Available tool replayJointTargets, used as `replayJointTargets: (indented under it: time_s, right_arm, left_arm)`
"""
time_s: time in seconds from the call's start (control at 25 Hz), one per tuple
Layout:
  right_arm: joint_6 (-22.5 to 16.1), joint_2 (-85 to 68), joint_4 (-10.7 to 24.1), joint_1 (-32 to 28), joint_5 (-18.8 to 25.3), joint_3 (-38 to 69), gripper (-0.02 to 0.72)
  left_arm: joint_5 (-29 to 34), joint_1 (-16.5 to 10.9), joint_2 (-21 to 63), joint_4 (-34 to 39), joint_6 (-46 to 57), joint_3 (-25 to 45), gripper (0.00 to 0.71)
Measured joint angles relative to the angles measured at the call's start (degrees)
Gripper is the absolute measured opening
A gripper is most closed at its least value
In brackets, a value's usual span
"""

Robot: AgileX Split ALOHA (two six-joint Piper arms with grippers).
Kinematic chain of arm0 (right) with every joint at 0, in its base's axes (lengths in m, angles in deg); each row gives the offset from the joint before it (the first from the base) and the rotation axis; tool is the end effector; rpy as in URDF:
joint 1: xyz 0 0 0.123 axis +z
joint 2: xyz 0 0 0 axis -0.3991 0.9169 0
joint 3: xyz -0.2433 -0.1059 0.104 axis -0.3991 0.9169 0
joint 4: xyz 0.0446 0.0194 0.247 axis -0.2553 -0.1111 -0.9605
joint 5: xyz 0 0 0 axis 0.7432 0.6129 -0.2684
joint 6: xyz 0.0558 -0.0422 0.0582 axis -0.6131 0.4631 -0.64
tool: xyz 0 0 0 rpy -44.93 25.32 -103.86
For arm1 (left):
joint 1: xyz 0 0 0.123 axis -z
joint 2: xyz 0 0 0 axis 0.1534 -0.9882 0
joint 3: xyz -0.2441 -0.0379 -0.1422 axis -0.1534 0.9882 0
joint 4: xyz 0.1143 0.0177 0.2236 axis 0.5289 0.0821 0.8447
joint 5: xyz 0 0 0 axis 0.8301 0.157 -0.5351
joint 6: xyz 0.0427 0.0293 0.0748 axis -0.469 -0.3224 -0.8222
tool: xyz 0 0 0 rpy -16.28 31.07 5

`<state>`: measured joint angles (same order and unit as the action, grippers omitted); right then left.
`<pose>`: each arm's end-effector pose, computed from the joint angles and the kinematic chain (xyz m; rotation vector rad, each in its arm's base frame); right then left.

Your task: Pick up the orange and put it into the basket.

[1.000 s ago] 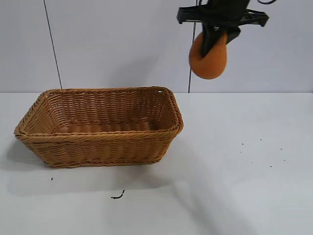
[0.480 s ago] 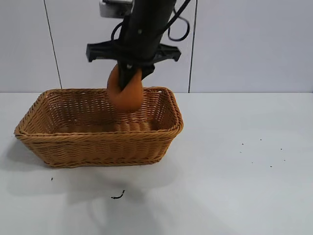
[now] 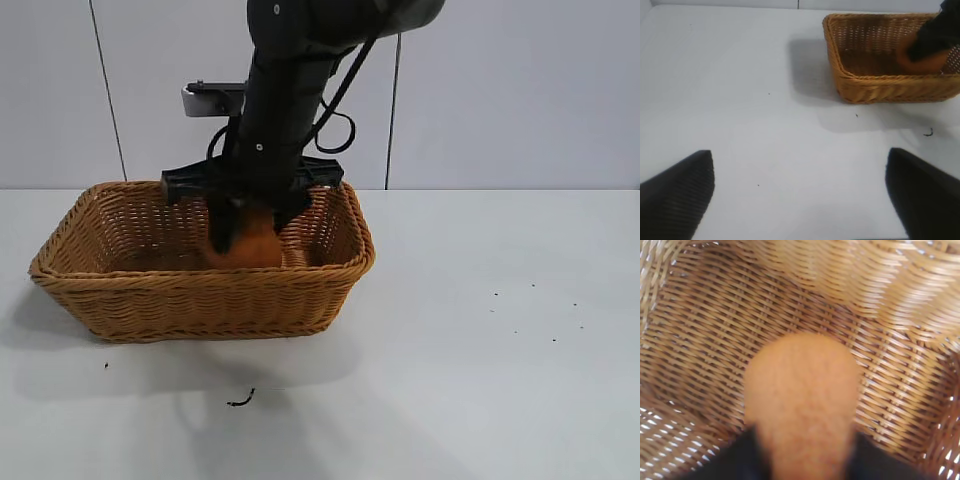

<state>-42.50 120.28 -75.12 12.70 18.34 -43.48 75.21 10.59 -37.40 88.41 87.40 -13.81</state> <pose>0.4136 0.3038 0.2261 -0.6918 2.6450 0.2308 -0.0060 0.0002 0.2775 -0.0118 2.0402 -0.0457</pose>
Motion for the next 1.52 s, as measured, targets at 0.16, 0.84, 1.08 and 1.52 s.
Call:
replayJointTargets:
  time_s: [0.16,0.84,1.08,1.52]
  right_arm:
    - [-0.2,-0.2,1.1,-2.9,6.0,-6.9,0.694]
    - [-0.5,-0.3,2.9,-32.0,7.4,-8.6,0.694]
    - [-0.1,-0.3,0.5,-35.1,7.4,-6.9,0.694]
    - [3.8,-10.4,-0.7,-33.9,7.3,14.5,0.694]
  left_arm:
    - [0.0,0.0,0.0,0.0,0.0,0.0,0.666]
    - [0.0,0.0,0.0,0.0,0.0,0.0,0.666]
    - [0.0,0.0,0.0,0.0,0.0,0.0,0.666]
    - [0.0,0.0,0.0,0.0,0.0,0.0,0.666]
